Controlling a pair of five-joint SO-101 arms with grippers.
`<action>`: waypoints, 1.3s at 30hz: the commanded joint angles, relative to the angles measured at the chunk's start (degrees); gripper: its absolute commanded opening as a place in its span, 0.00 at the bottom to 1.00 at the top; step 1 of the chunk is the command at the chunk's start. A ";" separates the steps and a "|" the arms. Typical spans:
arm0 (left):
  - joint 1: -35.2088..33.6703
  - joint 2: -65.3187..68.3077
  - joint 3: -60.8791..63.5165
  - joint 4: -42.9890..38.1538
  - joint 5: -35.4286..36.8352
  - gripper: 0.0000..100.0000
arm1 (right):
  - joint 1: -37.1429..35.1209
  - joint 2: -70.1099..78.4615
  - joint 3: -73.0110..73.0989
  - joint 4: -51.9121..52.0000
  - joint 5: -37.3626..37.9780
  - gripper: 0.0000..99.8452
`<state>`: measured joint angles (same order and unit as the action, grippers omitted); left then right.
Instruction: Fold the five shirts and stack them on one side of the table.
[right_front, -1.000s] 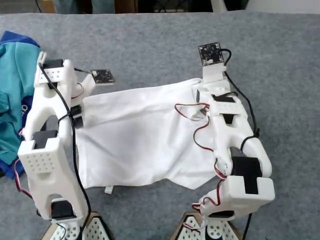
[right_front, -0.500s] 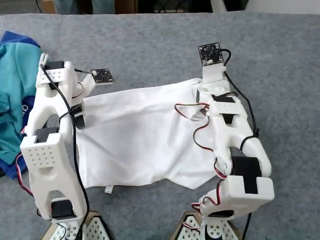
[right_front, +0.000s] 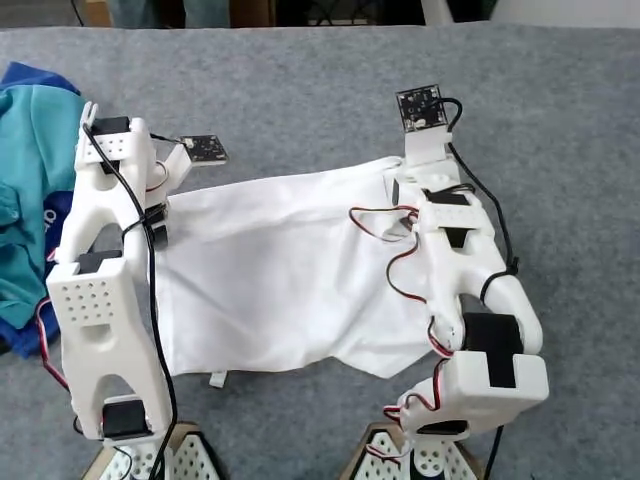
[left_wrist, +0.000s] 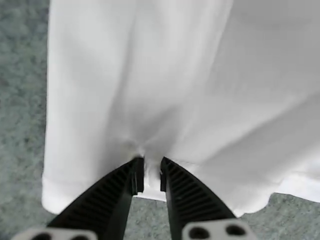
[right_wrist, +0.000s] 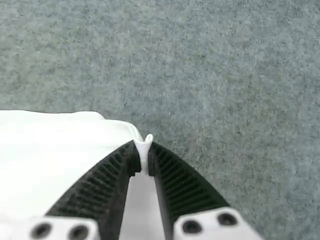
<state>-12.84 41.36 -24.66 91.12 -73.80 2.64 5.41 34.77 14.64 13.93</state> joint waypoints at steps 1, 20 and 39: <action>-0.04 0.97 -0.13 -0.09 1.67 0.08 | 0.26 -0.22 -3.12 -0.62 0.53 0.01; 0.48 -10.64 -9.27 5.01 23.30 0.03 | -0.09 -1.01 -3.74 -0.44 0.53 0.01; 2.77 -57.85 -9.10 8.70 56.97 0.03 | 0.09 -40.57 -39.25 31.56 -1.58 0.01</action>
<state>-10.55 -7.52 -31.08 99.91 -22.37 2.55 -28.44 4.70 44.70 12.44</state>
